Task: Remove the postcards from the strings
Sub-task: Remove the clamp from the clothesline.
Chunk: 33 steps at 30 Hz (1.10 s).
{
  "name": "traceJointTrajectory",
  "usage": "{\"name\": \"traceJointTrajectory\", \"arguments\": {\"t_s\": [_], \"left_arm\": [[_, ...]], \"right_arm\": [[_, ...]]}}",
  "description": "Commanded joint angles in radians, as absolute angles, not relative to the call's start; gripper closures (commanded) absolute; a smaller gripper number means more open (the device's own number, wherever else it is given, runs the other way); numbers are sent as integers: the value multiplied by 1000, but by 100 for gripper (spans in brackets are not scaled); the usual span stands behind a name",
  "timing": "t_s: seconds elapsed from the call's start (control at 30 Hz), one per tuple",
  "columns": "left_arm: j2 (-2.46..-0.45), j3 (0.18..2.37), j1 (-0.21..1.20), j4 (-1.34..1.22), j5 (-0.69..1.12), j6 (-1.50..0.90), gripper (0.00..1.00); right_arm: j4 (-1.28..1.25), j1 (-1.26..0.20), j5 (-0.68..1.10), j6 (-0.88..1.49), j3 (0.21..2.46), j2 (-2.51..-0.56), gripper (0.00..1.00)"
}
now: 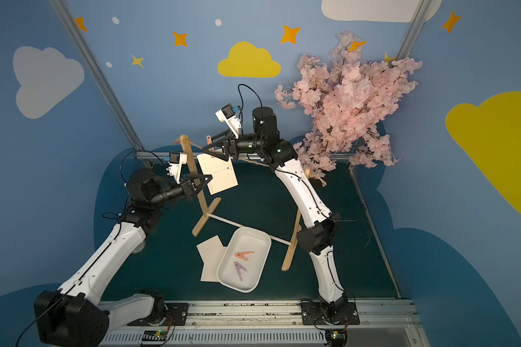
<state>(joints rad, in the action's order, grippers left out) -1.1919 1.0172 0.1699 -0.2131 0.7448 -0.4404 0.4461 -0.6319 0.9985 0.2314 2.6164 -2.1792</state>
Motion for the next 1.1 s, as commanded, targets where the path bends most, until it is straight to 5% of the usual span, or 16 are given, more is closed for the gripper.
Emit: {"name": "traceJointTrajectory", "arguments": {"t_s": [0.0, 0.77, 1.07], "left_arm": [[-1188, 1043, 166, -195, 756, -425, 97], [-1184, 1042, 167, -183, 772, -423, 97], [-1183, 1040, 167, -189, 770, -428, 97]], "right_arm": [[437, -634, 1035, 244, 2638, -2204, 35], [407, -629, 1058, 270, 2637, -2215, 66], [407, -629, 1047, 275, 2637, -2220, 100]]}}
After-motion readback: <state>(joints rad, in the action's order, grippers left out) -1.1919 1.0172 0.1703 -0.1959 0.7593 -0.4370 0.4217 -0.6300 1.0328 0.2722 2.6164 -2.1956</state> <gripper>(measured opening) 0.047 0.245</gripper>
